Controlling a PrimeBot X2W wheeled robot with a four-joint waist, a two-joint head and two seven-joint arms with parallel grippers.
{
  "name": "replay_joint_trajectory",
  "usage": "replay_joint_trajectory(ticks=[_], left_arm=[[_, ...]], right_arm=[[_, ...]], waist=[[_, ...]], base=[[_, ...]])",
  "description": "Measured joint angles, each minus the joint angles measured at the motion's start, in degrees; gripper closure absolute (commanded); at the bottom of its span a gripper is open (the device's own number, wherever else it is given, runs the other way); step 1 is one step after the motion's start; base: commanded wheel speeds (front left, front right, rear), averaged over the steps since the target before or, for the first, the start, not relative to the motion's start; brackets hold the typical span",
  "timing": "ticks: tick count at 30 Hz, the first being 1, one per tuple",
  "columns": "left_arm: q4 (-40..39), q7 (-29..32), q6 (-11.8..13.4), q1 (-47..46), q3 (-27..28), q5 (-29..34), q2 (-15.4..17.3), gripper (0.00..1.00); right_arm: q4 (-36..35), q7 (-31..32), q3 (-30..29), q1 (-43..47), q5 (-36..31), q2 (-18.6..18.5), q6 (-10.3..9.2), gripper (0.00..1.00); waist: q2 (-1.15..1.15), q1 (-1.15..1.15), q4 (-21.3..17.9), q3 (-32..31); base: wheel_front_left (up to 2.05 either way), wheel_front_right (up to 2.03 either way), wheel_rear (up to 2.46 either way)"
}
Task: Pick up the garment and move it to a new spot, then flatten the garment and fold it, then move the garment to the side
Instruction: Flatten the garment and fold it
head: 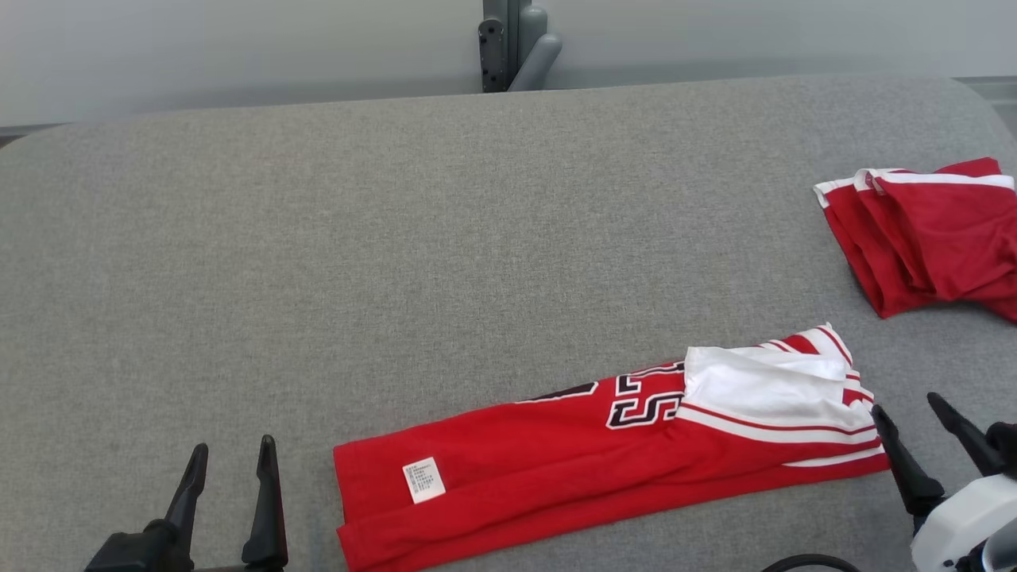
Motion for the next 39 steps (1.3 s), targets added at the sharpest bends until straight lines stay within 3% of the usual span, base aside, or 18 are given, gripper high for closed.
replay_joint_trajectory(ticks=[5, 13, 21, 29, 30, 31, 32, 37, 39], left_arm=[[1.8, -0.6, -1.2, 1.3, 2.2, 7.1, -2.0, 0.00], [3.2, -0.7, -7.4, 2.4, 7.0, 14.3, -8.4, 0.00], [6.6, -0.8, -12.3, 2.1, 10.0, 17.9, -12.0, 0.00], [8.4, -0.8, -15.5, 1.8, 12.7, 20.2, -14.8, 0.00], [8.6, -0.8, -15.8, 1.8, 12.9, 20.5, -15.1, 0.00], [8.8, -0.8, -16.1, 1.8, 13.1, 20.8, -15.4, 0.00], [8.9, -0.8, -16.3, 1.8, 13.3, 21.0, -15.7, 0.00], [9.8, -0.8, -17.8, 1.7, 14.9, 21.8, -17.4, 0.00], [10.4, -0.8, -18.6, 1.8, 15.6, 22.2, -18.3, 0.00]], right_arm=[[4.7, 2.0, 3.8, -2.8, -0.1, 2.1, 0.00, 0.00], [14.0, 3.0, 8.1, -9.4, -0.3, 4.4, 0.00, 0.00], [23.2, 3.6, 9.5, -14.2, -1.1, 4.9, 0.00, 0.00], [26.6, 8.7, 12.3, -16.9, 7.2, 5.7, -0.01, 0.00], [26.2, 9.3, 13.3, -17.0, 8.7, 5.5, -0.01, 0.05], [25.7, 10.1, 14.0, -17.0, 10.5, 5.2, -0.07, 0.57], [25.0, 10.8, 14.9, -17.0, 12.1, 4.7, -0.16, 1.00], [20.7, 12.0, 18.5, -16.5, 21.0, 2.4, -0.11, 1.00], [18.8, 12.2, 19.8, -16.5, 24.6, -0.4, 0.04, 1.00]], waist=[[0.00, 0.00, -0.5, -1.9], [0.00, 0.00, 0.9, -2.2], [0.00, 0.00, 2.5, 0.0], [-0.01, 0.00, 3.0, 1.0], [-0.01, 0.00, 3.0, 1.1], [-0.01, 0.00, 3.0, 1.0], [-0.01, 0.00, 3.0, 1.0], [0.00, 0.00, 2.7, 0.9], [0.00, 0.00, 2.2, 0.6]], base=[[0.00, 0.00, 0.00], [0.00, 0.00, 0.00], [0.00, 0.00, 0.00], [0.00, 0.00, 0.00], [0.00, 0.00, 0.00], [0.00, 0.00, 0.00], [0.00, 0.00, 0.00], [0.00, 0.00, 0.00], [0.00, 0.00, 0.00]])
